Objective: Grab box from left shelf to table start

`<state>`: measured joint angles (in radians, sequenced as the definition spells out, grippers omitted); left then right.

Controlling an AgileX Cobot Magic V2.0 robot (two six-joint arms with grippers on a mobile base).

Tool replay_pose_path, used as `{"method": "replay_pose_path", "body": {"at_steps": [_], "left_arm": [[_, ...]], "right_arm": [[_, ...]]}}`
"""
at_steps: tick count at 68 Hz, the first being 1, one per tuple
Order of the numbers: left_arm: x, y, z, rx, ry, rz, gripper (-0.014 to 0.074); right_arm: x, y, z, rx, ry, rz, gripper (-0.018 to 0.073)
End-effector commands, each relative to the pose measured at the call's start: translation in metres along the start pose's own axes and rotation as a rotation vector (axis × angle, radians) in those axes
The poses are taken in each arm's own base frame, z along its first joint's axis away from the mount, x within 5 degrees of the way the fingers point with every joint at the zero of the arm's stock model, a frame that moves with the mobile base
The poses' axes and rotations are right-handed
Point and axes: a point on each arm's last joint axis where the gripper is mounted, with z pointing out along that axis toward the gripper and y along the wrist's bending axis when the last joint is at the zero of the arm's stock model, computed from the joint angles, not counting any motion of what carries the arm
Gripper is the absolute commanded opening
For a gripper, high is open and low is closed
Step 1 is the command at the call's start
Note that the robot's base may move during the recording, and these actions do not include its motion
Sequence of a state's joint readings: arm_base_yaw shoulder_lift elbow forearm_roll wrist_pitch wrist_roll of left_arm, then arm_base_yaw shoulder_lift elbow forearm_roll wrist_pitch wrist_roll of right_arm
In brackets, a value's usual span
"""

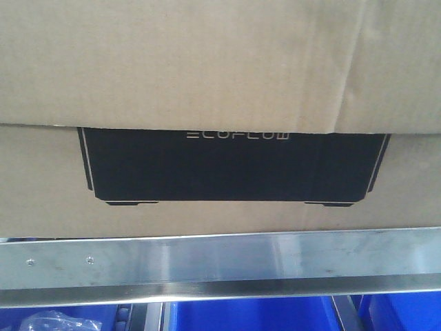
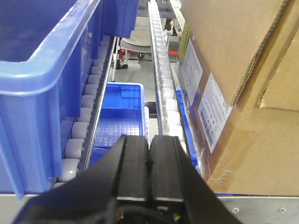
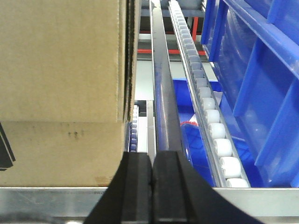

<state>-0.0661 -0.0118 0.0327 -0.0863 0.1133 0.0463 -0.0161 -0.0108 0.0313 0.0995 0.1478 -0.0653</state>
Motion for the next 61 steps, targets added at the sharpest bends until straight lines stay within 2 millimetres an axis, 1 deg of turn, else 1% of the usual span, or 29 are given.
{"method": "replay_pose_path", "body": {"at_steps": [1,33,46,54,57,61], "left_arm": [[-0.011,0.000,-0.002,-0.001,-0.108,-0.007,-0.0099],[-0.011,0.000,-0.002,-0.001,-0.118,-0.007,-0.0099],[-0.018,0.001,-0.003,-0.004,-0.187,-0.011,-0.0099],[-0.029,0.001,-0.006,-0.008,-0.283,-0.011,-0.0099],[-0.037,0.001,-0.008,-0.008,-0.311,-0.011,-0.0099],[-0.054,0.000,-0.013,-0.005,-0.356,-0.012,-0.0099]], "right_arm": [[-0.007,-0.001,-0.001,0.011,-0.091,-0.010,0.0057],[-0.007,-0.001,-0.001,0.011,-0.091,-0.010,0.0057],[-0.008,-0.001,-0.001,0.012,-0.099,-0.010,0.0057],[-0.008,-0.001,-0.001,0.012,-0.102,-0.010,0.0057],[-0.009,-0.001,-0.001,0.012,-0.105,-0.010,0.0057],[-0.009,-0.001,-0.001,0.013,-0.110,-0.010,0.0057]]}}
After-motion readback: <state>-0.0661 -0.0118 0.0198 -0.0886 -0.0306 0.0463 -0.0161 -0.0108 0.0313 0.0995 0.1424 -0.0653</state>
